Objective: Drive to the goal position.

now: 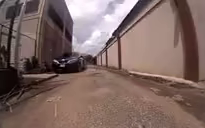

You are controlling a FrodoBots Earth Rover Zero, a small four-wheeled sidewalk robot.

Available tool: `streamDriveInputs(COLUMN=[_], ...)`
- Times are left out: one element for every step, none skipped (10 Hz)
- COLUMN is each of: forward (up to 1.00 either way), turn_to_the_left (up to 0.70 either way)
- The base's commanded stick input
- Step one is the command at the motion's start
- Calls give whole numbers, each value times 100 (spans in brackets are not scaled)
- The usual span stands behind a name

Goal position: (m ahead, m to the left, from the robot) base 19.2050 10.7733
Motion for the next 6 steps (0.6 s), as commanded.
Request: streamDriveInputs(forward=[0,0,0,0,0,0], turn_to_the_left=[70,70,69,58,49,46])
